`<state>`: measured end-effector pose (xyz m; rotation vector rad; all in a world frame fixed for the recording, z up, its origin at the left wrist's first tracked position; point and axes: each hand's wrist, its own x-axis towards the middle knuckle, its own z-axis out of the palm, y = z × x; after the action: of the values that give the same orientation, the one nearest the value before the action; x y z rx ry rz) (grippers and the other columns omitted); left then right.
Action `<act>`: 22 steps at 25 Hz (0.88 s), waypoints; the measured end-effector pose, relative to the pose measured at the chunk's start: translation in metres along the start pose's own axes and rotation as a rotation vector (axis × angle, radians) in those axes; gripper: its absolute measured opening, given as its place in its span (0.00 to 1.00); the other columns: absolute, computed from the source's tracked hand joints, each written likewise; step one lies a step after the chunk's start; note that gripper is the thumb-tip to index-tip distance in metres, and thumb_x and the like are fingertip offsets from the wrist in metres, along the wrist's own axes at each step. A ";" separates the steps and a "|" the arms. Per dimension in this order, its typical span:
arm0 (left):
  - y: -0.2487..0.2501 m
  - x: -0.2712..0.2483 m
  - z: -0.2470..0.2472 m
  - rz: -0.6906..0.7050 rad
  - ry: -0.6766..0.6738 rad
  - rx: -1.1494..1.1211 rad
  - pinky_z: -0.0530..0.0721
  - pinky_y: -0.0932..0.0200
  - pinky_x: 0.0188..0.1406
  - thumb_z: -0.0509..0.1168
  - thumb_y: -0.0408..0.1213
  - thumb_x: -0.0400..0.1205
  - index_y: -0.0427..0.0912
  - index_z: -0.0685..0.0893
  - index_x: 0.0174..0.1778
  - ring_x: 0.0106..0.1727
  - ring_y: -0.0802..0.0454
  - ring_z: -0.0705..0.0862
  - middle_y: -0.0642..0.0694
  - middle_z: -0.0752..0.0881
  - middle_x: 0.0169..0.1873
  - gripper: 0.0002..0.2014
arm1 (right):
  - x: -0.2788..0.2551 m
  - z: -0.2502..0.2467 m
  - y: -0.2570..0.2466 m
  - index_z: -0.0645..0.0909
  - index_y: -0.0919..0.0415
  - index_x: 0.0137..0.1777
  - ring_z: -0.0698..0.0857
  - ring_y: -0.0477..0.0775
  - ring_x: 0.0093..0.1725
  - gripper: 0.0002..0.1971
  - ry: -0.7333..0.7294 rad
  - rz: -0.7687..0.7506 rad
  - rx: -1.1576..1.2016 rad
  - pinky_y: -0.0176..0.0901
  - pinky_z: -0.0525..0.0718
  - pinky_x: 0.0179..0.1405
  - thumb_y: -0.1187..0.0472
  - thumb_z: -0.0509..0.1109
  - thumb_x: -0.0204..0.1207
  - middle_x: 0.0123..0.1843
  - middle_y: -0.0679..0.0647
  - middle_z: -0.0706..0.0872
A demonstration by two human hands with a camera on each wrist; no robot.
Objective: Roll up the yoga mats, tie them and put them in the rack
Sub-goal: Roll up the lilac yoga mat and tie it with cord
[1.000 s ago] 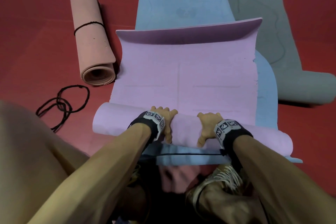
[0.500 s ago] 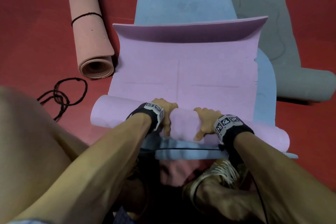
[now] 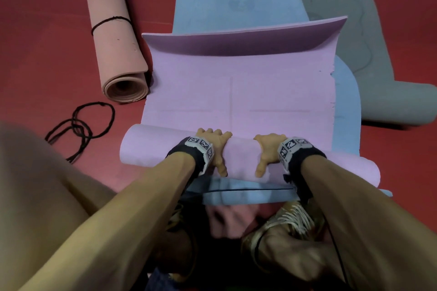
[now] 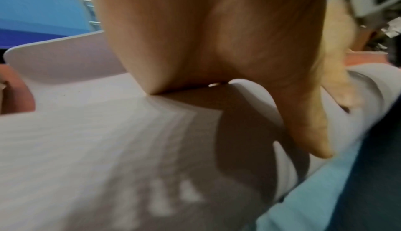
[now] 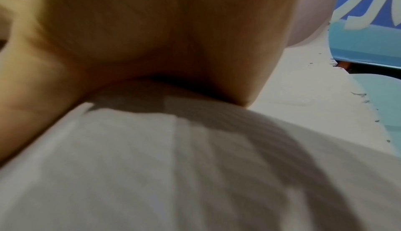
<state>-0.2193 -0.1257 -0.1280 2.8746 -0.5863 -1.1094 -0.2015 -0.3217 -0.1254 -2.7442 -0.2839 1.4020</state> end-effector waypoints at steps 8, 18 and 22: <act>0.001 0.002 0.000 0.013 0.053 0.134 0.70 0.44 0.62 0.83 0.55 0.53 0.50 0.64 0.73 0.63 0.40 0.76 0.42 0.77 0.61 0.54 | 0.009 -0.011 0.002 0.76 0.52 0.67 0.84 0.58 0.61 0.40 -0.142 -0.030 0.113 0.48 0.82 0.60 0.53 0.90 0.54 0.60 0.50 0.86; 0.002 0.015 -0.018 -0.006 -0.194 -0.105 0.88 0.54 0.47 0.86 0.51 0.45 0.60 0.75 0.44 0.45 0.50 0.89 0.55 0.89 0.41 0.35 | -0.020 0.027 -0.004 0.59 0.58 0.81 0.75 0.63 0.71 0.61 0.197 -0.016 -0.139 0.59 0.67 0.71 0.38 0.87 0.51 0.73 0.59 0.76; 0.006 0.008 -0.010 -0.005 -0.107 -0.058 0.74 0.47 0.59 0.85 0.54 0.51 0.57 0.73 0.64 0.58 0.44 0.81 0.49 0.82 0.54 0.45 | -0.014 0.016 -0.006 0.73 0.59 0.63 0.82 0.61 0.59 0.46 0.146 -0.005 -0.102 0.51 0.71 0.57 0.40 0.88 0.48 0.60 0.57 0.85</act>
<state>-0.2088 -0.1352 -0.1248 2.7835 -0.5404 -1.2654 -0.2231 -0.3194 -0.1234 -2.9066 -0.3642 1.2104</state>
